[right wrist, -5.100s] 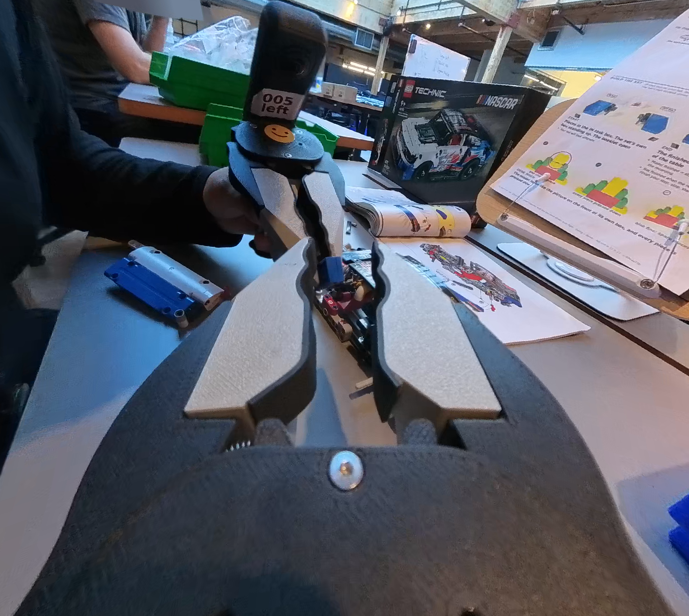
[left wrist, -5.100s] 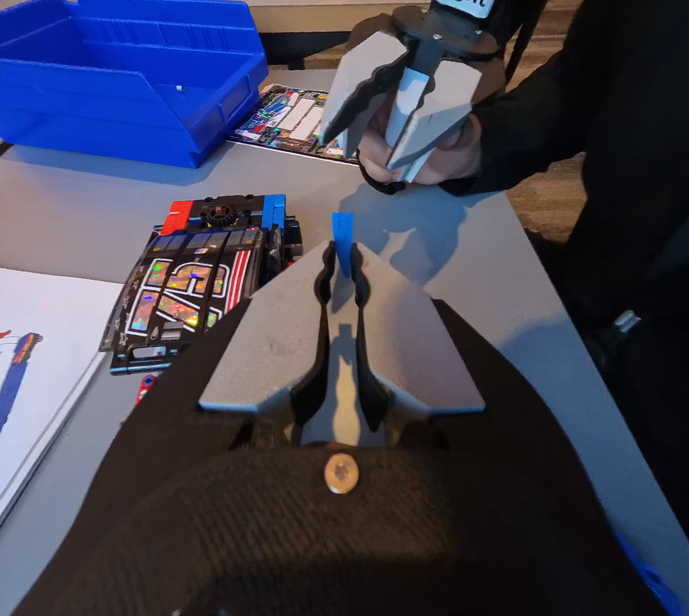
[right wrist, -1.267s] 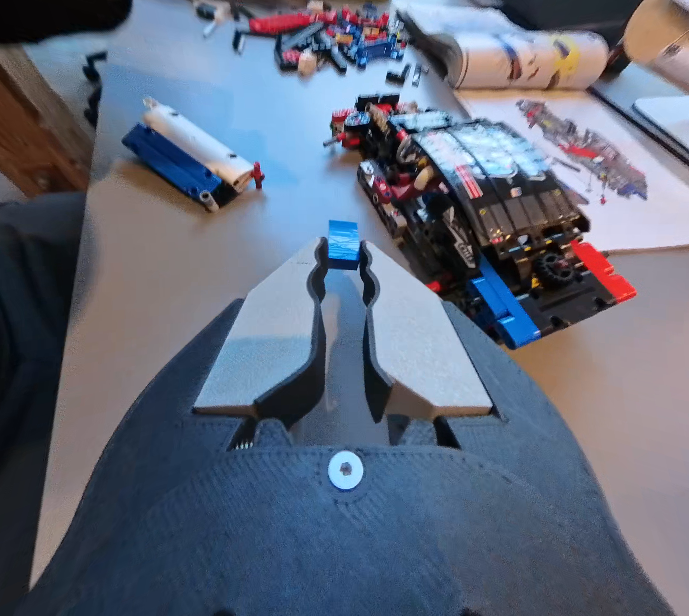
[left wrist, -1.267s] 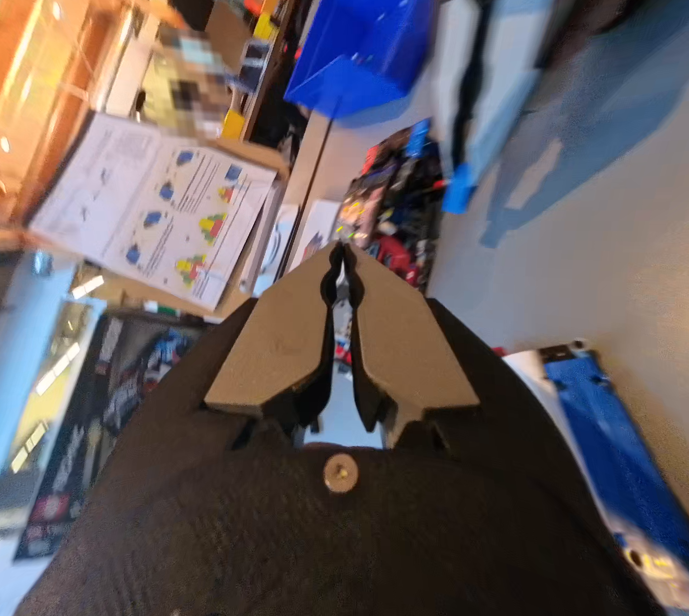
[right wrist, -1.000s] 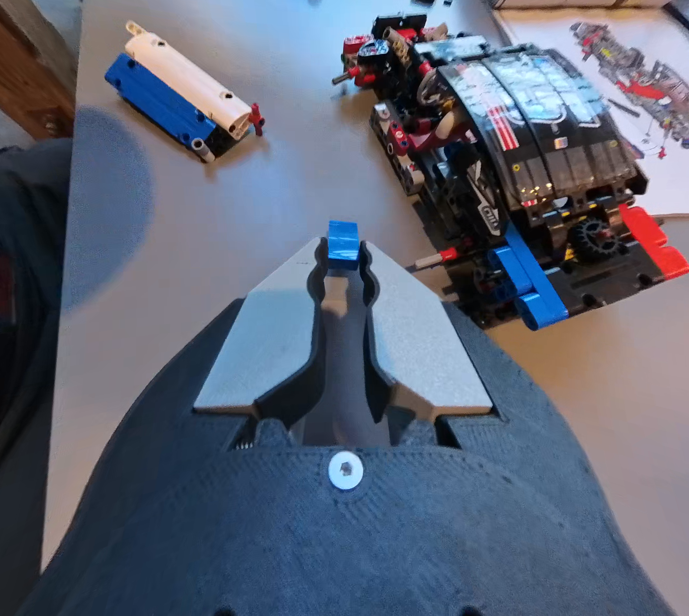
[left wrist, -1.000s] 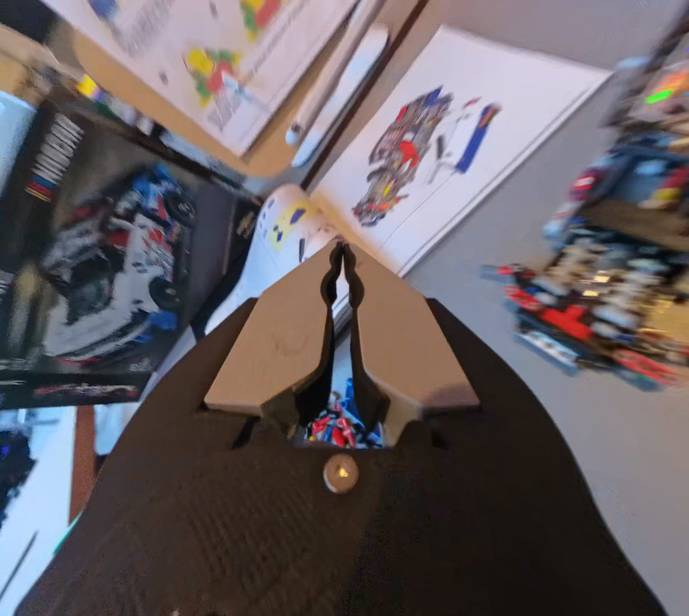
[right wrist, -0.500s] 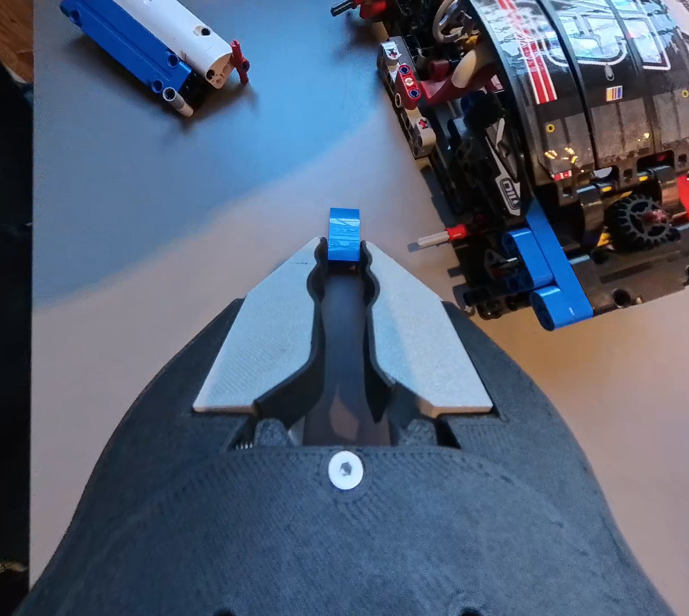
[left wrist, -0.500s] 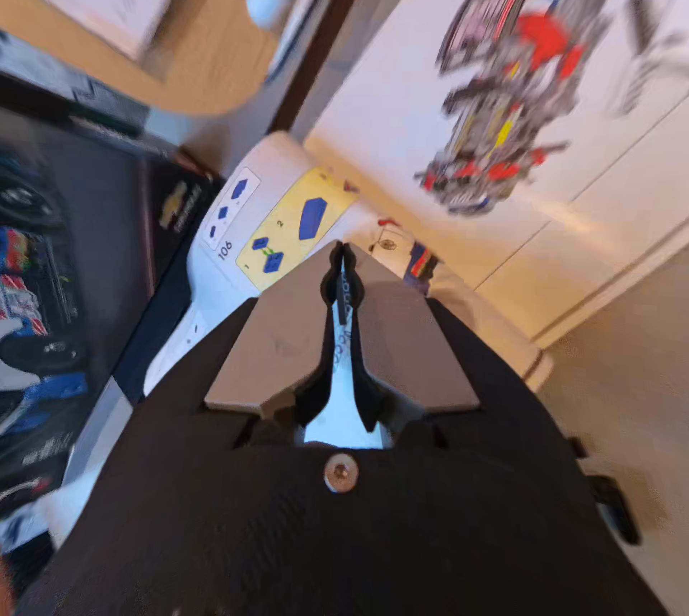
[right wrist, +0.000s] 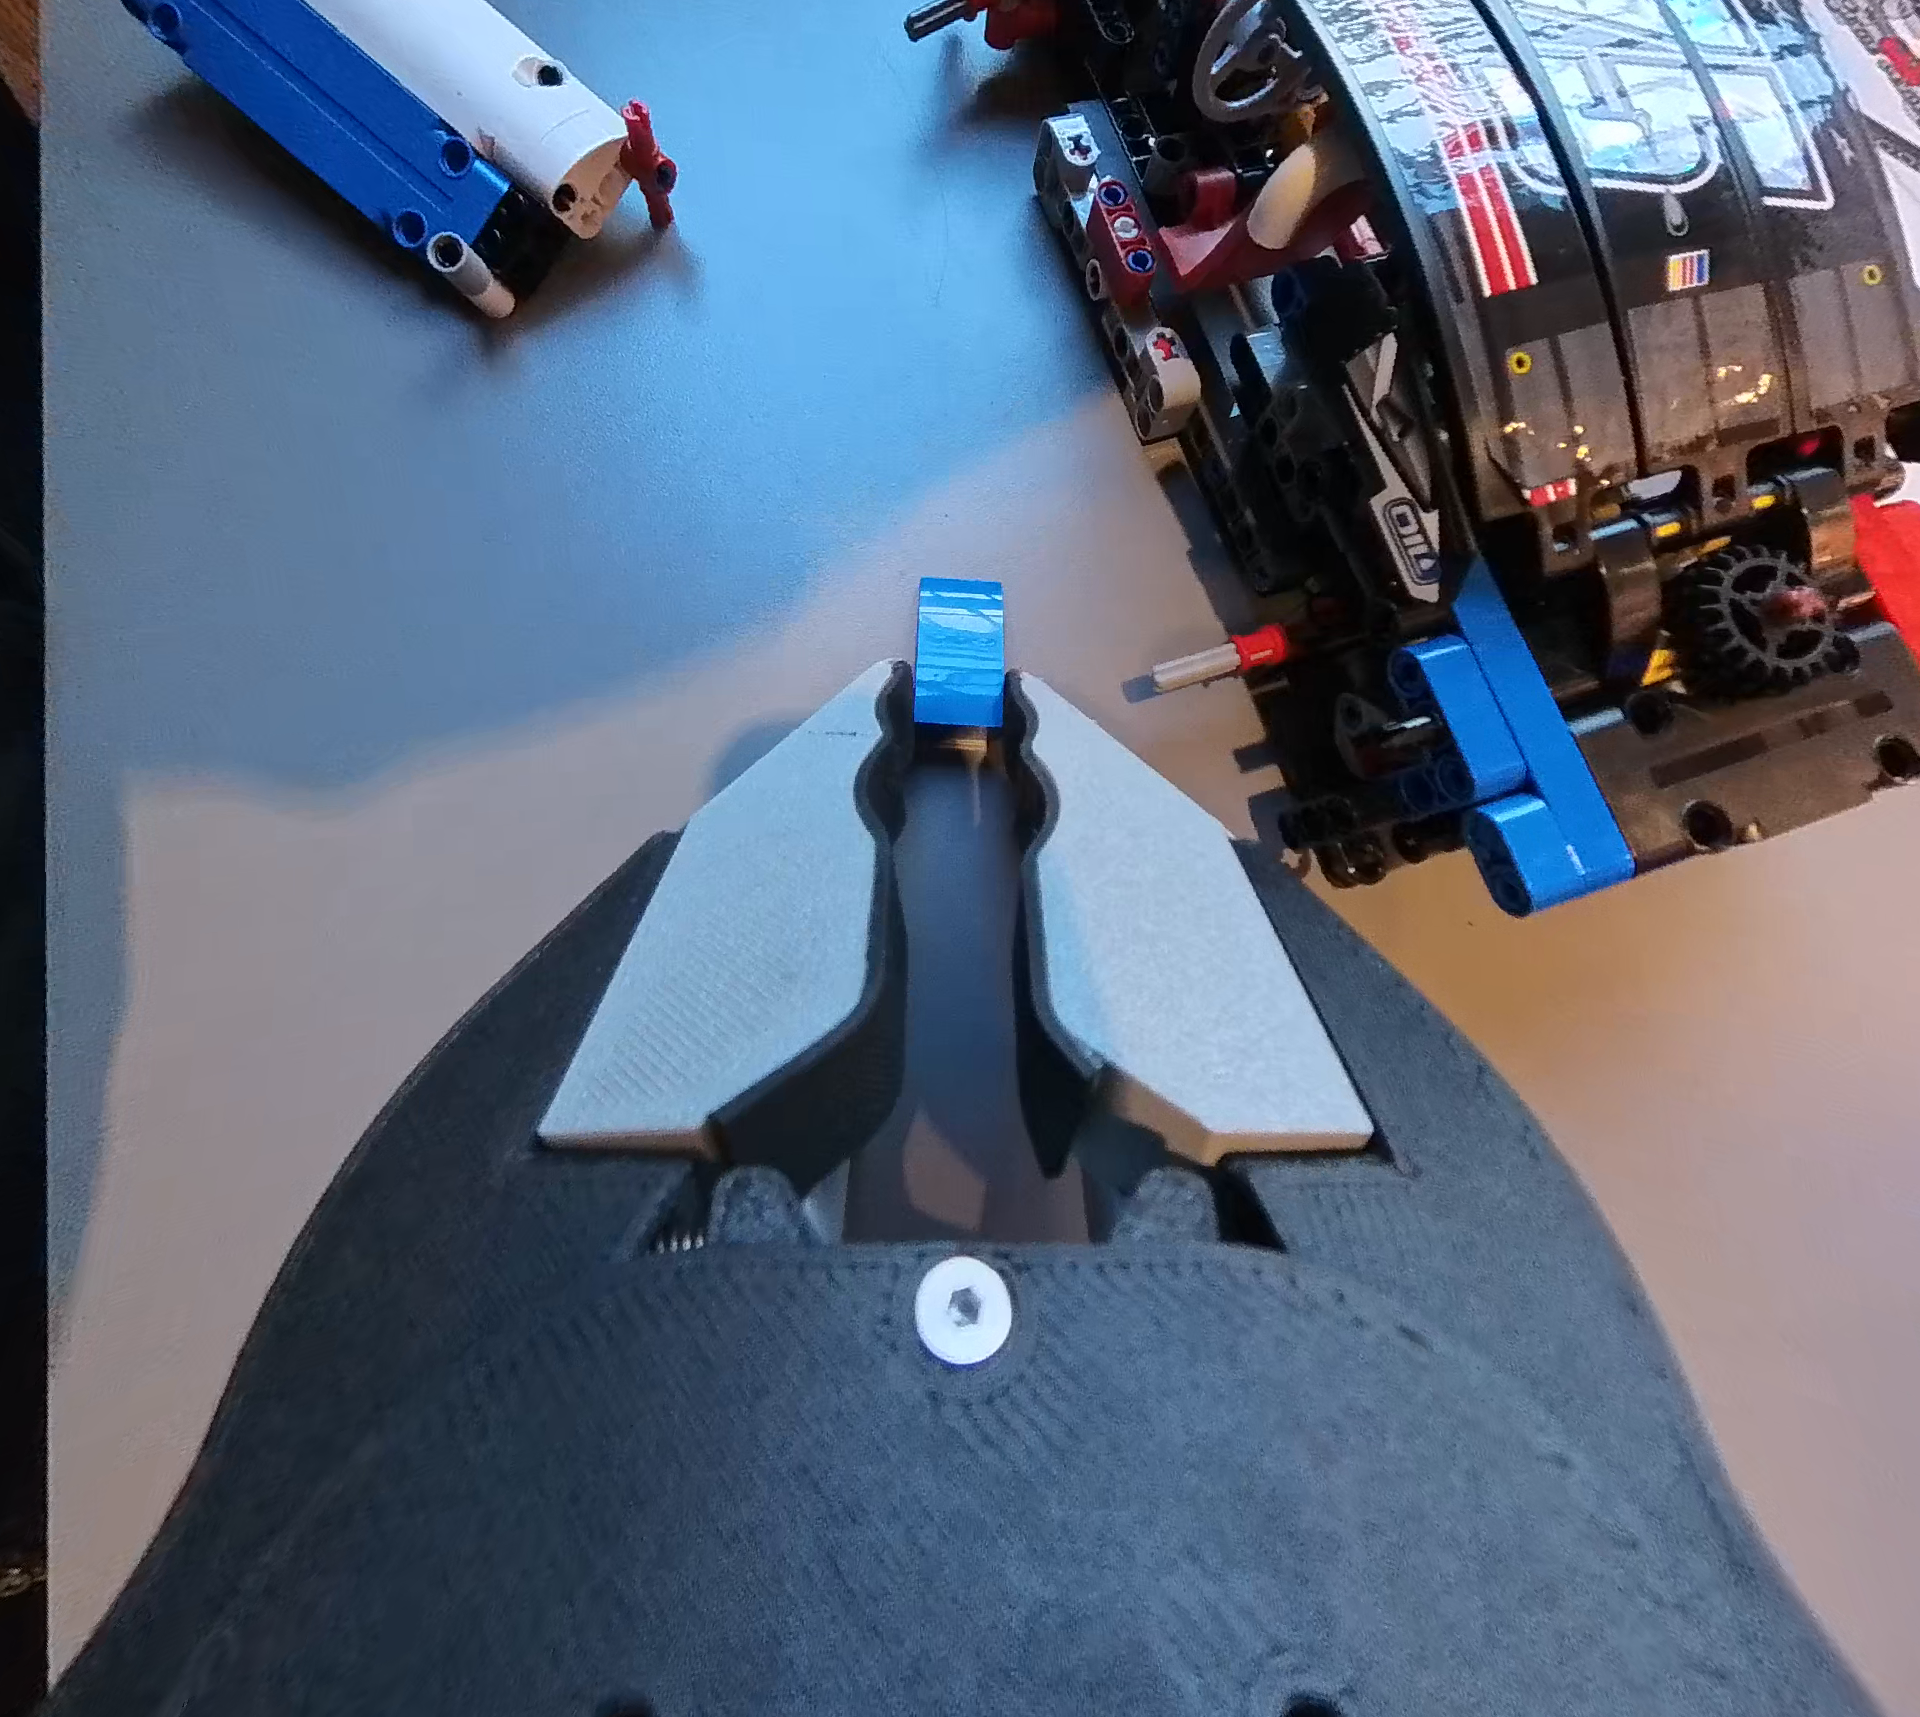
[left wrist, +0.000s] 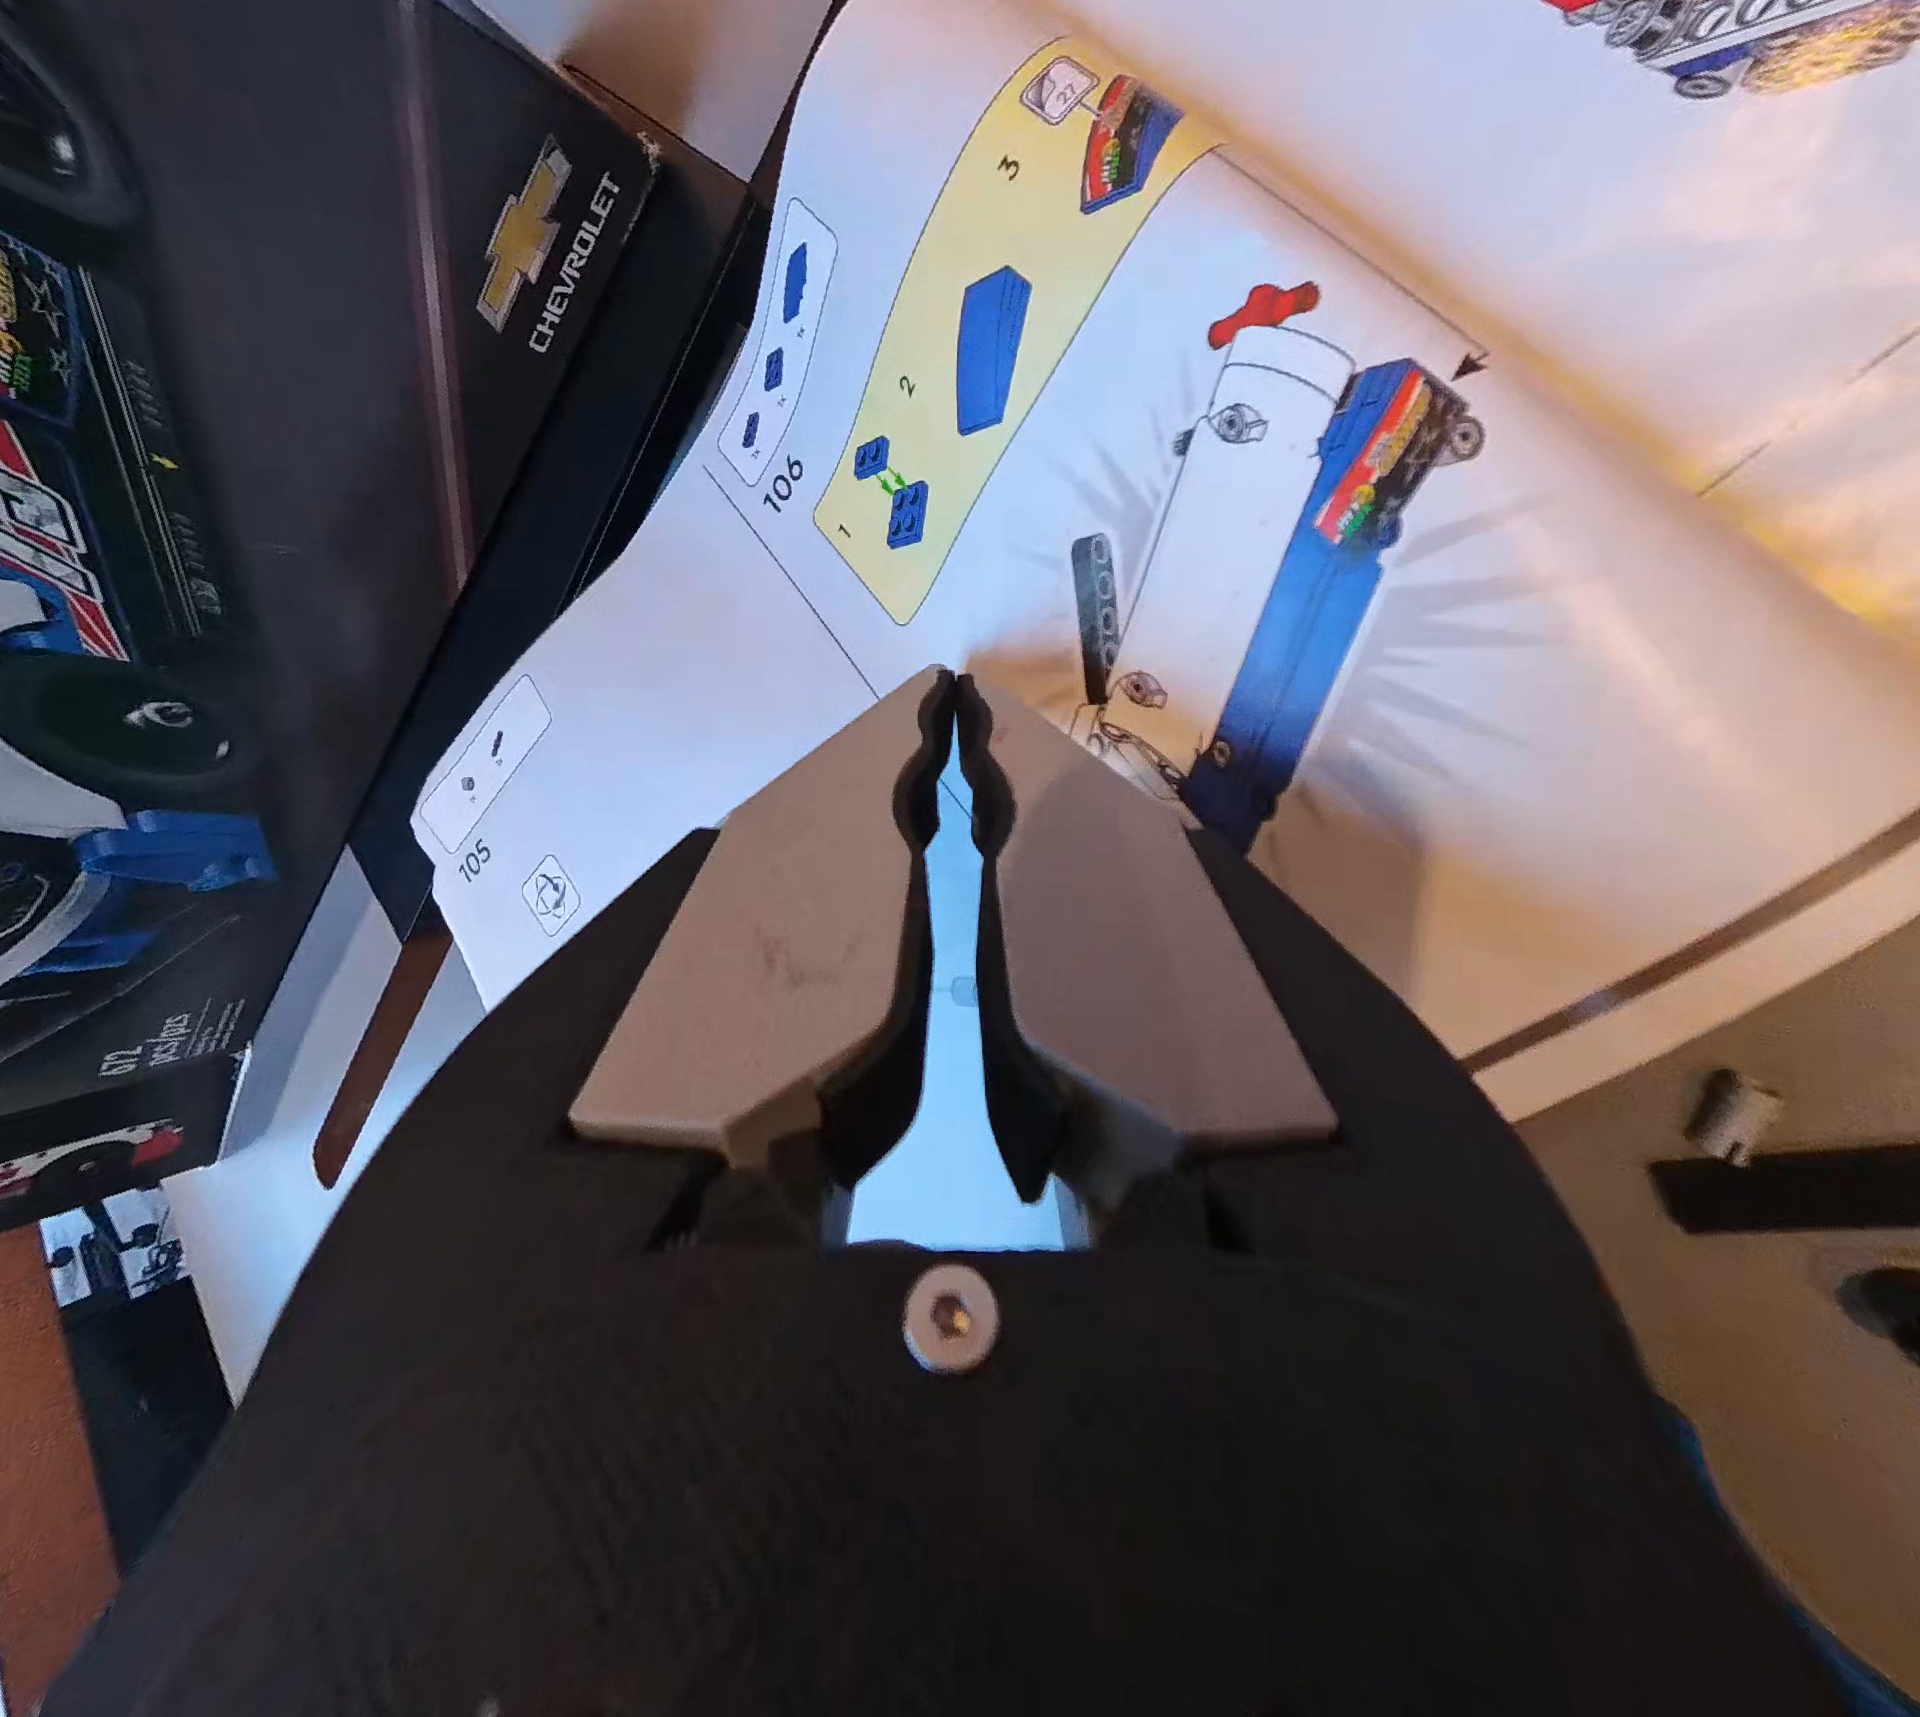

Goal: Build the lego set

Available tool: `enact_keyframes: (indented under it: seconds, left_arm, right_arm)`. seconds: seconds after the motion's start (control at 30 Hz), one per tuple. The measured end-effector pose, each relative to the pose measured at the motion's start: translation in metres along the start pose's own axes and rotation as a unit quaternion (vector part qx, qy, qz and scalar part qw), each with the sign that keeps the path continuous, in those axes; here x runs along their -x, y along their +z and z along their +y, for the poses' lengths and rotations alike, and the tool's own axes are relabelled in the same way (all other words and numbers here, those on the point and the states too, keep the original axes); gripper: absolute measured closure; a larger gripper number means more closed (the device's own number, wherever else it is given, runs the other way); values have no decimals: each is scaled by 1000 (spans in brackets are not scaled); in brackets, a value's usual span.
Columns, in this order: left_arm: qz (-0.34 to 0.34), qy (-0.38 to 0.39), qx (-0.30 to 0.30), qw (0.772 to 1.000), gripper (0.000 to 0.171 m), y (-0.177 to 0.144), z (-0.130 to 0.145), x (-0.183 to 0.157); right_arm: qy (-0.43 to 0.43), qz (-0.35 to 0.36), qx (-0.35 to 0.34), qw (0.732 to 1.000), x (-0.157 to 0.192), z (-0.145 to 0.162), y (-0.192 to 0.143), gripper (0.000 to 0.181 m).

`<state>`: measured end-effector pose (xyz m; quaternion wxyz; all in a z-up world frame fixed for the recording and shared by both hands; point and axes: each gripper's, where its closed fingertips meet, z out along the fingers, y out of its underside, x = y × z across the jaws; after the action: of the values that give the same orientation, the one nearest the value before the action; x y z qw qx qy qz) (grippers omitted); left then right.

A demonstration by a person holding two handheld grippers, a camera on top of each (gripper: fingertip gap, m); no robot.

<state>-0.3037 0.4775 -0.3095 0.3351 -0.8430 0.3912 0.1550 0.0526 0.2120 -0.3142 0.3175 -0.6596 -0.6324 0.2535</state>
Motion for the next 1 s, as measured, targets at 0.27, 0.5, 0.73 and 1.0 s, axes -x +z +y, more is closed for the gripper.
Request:
enact_keyframes:
  seconds: [0.27,0.5,0.73,1.0]
  left_arm:
    - [19,-15,2,1000,171,0,1,0]
    - [31,-26,3,999,171,1,1,0]
    - [30,-22,8,999,171,1,1,1]
    - [31,-22,10,999,171,1,1,1]
  right_arm:
    - [2,-5,0,1000,1,0,0,167]
    - [0,-6,-1,1000,1,0,0,167]
    - [-3,-4,0,1000,1,0,0,167]
    - [-6,-2,0,1000,1,0,0,167]
